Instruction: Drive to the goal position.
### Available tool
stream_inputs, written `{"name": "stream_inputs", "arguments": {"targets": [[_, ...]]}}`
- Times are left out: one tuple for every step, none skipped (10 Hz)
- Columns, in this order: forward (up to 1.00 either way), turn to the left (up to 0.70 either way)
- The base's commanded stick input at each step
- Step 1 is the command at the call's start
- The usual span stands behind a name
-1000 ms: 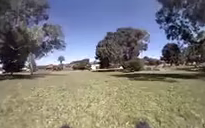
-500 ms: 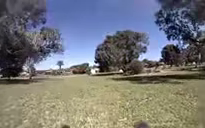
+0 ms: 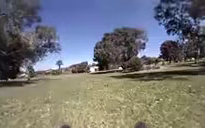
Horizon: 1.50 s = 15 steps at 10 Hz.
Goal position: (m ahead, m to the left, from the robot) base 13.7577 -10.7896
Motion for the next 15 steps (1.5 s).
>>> {"name": "stream_inputs", "arguments": {"targets": [[1.00, 0.00], [1.00, 0.00], [1.00, 0.00], [1.00, 0.00], [1.00, 0.00], [1.00, 0.00], [1.00, 0.00], [1.00, 0.00], [1.00, 0.00], [1.00, 0.00], [1.00, 0.00], [1.00, 0.00], [1.00, 0.00], [1.00, 0.00], [1.00, 0.00]]}}
